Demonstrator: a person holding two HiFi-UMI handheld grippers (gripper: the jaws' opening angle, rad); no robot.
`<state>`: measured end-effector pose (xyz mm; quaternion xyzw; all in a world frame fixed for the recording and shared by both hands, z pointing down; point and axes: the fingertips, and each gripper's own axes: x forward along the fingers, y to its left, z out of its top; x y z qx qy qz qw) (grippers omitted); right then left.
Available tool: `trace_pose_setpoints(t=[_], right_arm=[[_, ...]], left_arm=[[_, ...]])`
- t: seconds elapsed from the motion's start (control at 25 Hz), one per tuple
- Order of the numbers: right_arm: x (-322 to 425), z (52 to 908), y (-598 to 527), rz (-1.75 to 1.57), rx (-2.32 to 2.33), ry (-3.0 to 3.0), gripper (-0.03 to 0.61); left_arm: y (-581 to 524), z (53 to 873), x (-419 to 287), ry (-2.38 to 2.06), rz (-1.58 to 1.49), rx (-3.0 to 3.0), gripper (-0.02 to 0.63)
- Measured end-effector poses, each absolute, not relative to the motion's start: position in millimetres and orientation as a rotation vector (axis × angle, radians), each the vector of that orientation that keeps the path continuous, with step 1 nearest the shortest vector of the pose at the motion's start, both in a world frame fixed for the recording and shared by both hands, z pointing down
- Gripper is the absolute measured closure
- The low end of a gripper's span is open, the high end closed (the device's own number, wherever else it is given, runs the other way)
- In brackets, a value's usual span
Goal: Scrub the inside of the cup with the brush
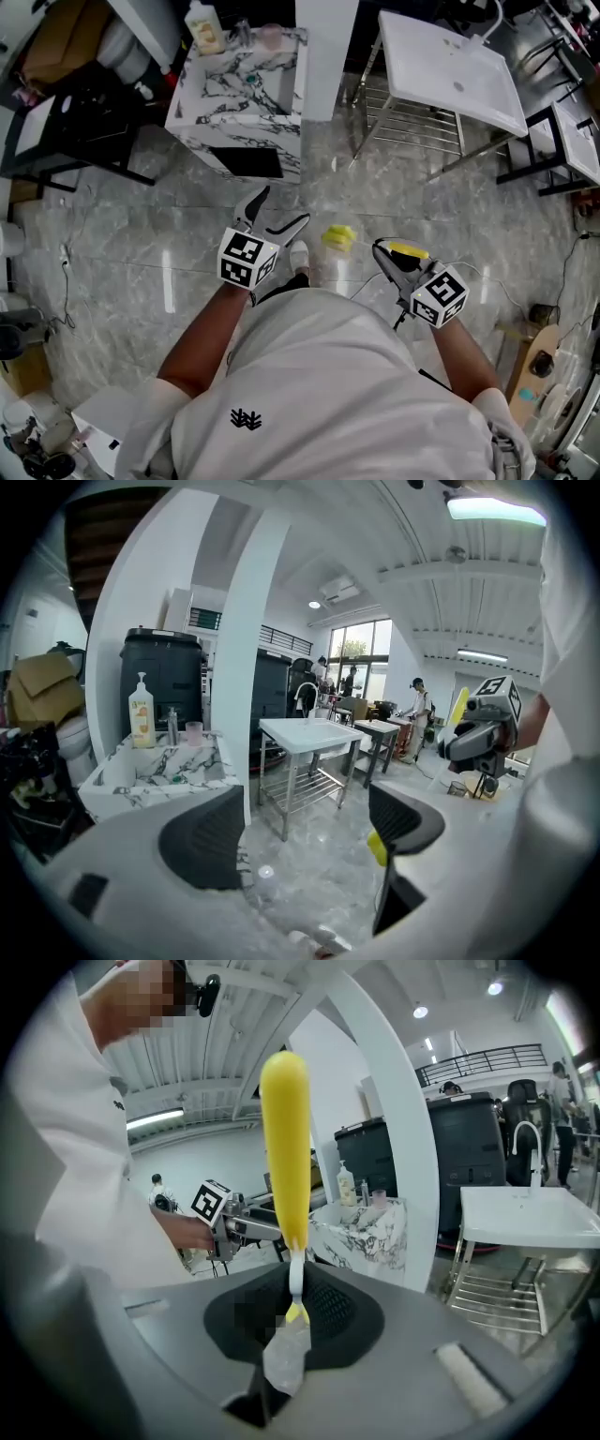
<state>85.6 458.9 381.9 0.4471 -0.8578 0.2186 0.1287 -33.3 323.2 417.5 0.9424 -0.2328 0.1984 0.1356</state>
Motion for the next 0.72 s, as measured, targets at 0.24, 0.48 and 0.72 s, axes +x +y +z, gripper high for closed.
trace_pose_setpoints(t=[0.24,0.48,0.72], right_arm=[[68.0,368.4,372.6,0.578,1.277,-2.524,0.534],[73.6,358.4,310.2,0.584,1.251,-2.550,0.534],[89.3,357.6,240.0,0.556,1.196,-2.606,0.534]], left_arm=[[243.4,417.5,-48.3,-0.727,0.569,2.721,0.184],[186.1,423.8,-50.8,-0.813,0.559,2.685,0.183],[128.5,435.0,-44.7,-0.901,0.561,2.641,0.183]])
